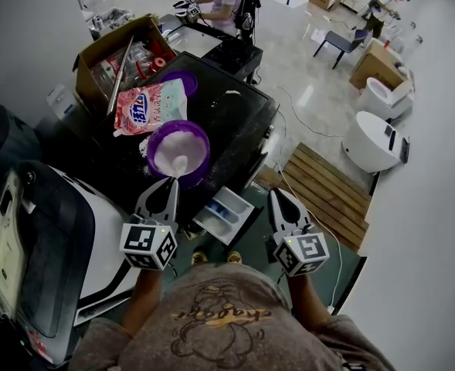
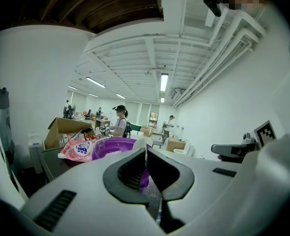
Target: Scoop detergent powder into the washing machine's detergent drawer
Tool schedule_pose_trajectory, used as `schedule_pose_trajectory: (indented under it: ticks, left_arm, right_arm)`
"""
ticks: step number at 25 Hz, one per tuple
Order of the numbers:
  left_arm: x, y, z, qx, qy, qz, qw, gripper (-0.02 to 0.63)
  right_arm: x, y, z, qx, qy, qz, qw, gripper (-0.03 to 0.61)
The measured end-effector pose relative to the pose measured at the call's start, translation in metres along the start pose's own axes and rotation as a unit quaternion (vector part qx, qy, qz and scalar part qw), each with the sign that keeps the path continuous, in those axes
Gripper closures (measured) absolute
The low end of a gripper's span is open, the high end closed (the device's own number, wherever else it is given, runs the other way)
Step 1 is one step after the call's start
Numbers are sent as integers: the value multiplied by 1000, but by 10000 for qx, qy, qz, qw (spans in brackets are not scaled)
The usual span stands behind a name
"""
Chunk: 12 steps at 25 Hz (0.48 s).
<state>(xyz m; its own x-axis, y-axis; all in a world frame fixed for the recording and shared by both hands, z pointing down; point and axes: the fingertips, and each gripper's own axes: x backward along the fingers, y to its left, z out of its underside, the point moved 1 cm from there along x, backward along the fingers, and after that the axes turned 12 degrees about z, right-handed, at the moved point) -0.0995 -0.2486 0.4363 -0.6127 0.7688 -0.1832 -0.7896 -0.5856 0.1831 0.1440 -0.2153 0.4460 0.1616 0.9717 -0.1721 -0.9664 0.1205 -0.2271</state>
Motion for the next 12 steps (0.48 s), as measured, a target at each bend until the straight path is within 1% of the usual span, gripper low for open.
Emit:
schedule_pose_trajectory:
  ticks: [12]
  left_arm:
    - [4, 1, 1, -3, 14, -16, 10000, 589]
  right_arm:
    - [0, 2, 8, 14, 61, -36, 10000, 578]
